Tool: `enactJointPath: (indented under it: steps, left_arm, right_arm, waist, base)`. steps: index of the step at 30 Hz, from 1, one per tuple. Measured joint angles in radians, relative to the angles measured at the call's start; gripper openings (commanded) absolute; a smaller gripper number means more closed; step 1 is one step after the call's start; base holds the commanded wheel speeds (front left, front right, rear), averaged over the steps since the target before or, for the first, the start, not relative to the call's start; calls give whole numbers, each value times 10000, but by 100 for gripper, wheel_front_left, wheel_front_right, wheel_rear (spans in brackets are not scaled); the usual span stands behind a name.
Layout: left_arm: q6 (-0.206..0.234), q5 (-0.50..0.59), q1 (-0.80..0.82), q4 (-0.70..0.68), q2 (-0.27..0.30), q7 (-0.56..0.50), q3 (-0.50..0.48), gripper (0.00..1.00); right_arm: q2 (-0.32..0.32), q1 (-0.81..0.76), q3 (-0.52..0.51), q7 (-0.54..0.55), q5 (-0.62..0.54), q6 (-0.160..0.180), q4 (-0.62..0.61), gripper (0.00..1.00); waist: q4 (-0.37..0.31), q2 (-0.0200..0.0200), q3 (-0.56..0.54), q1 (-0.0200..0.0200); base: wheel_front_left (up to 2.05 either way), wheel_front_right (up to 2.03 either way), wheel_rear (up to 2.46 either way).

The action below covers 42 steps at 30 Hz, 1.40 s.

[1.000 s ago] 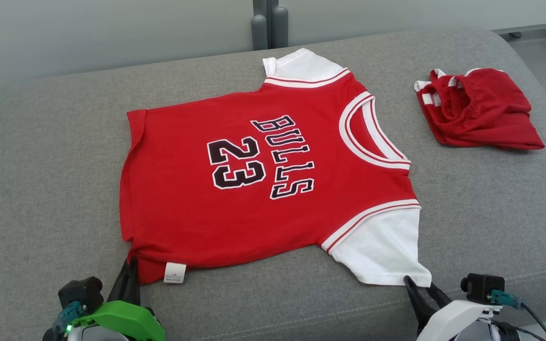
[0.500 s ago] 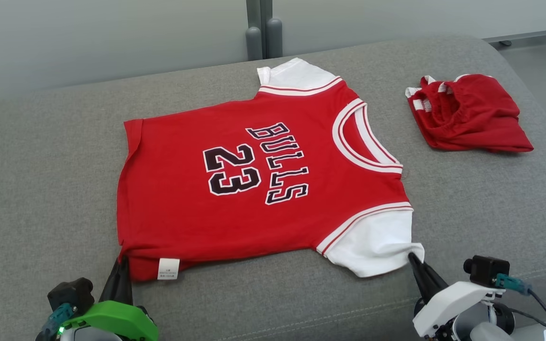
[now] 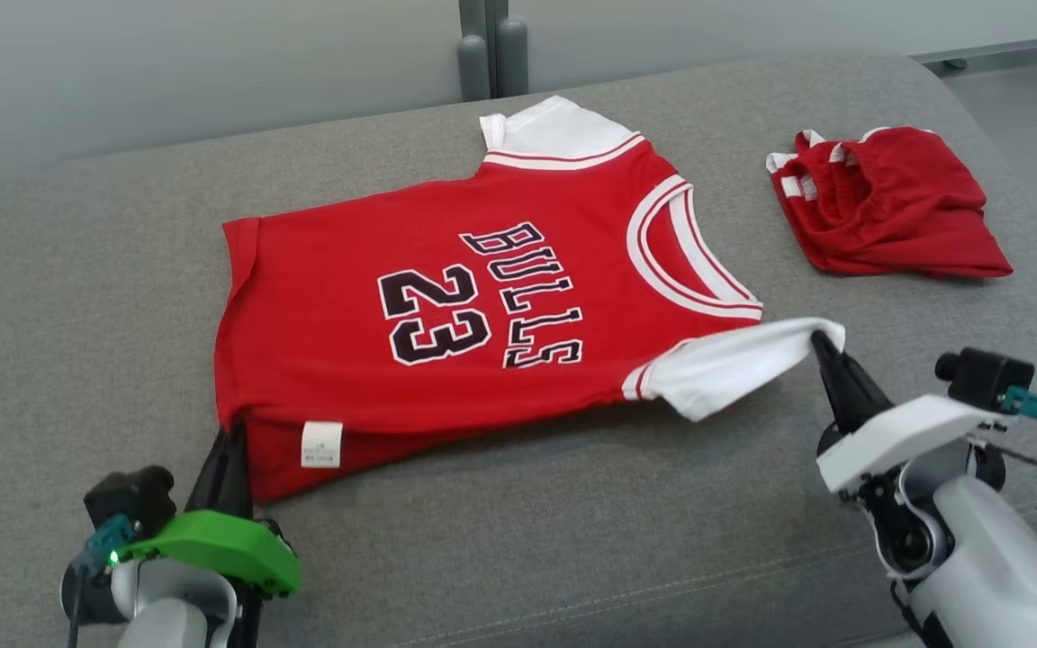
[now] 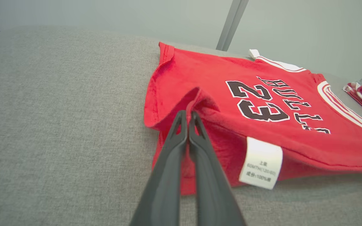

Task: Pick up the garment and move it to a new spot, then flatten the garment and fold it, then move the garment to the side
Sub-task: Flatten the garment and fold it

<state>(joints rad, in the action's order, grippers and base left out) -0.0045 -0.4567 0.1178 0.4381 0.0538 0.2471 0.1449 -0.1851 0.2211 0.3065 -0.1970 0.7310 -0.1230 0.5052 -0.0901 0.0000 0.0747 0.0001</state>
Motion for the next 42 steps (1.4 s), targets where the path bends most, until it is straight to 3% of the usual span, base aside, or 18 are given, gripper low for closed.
enactJointPath:
  steps: [15, 29, 30, 31, 32, 33, 34, 42]
  left_arm:
    - [107, 497, 3371, 803, 82, -978, 357, 0]
    - [316, 583, 4955, 2357, -12, -1166, 341, 0]
    - [324, 583, 4998, 2424, -12, -1122, 334, 3]
    - [324, 591, 5034, 2491, -12, -1070, 337, 23]
    - [324, 617, 5078, 2554, -13, -1016, 343, 45]
    - [322, 654, 5121, 2602, -13, -961, 347, 80]
    - [314, 660, 5165, 2635, -13, -894, 368, 100]
    - [205, 991, 5396, 2938, 29, -566, 573, 100]
  right_arm:
    - [-640, 3440, 259, 2437, 136, 0, 1179, 0]
    - [-543, 5096, 671, 3037, -230, 0, 2458, 0]
    - [-520, 5135, 681, 3033, -270, 0, 2523, 16]
    - [-497, 5172, 681, 3003, -274, -2, 2587, 31]
    - [-481, 5209, 681, 2909, -280, 0, 2640, 48]
    - [-474, 5270, 681, 2826, -286, -2, 2690, 85]
    - [-476, 5338, 681, 2734, -303, -2, 2713, 100]
    - [-502, 5712, 966, 2174, -633, -2, 2754, 100]
  waist:
    - [295, 0, 1483, 0]
    - [726, 0, 2755, 0]
    - [748, 0, 2791, 0]
    - [768, 0, 2818, 0]
    - [781, 0, 2837, 0]
    - [789, 0, 2849, 0]
    - [792, 0, 2855, 0]
    - [782, 0, 2797, 0]
  base:
    - [0, 0, 0]
    - [0, 0, 0]
    - [0, 0, 0]
    - [0, 0, 0]
    - [0, 0, 0]
    - [0, 0, 0]
    - [0, 0, 0]
    - [0, 0, 0]
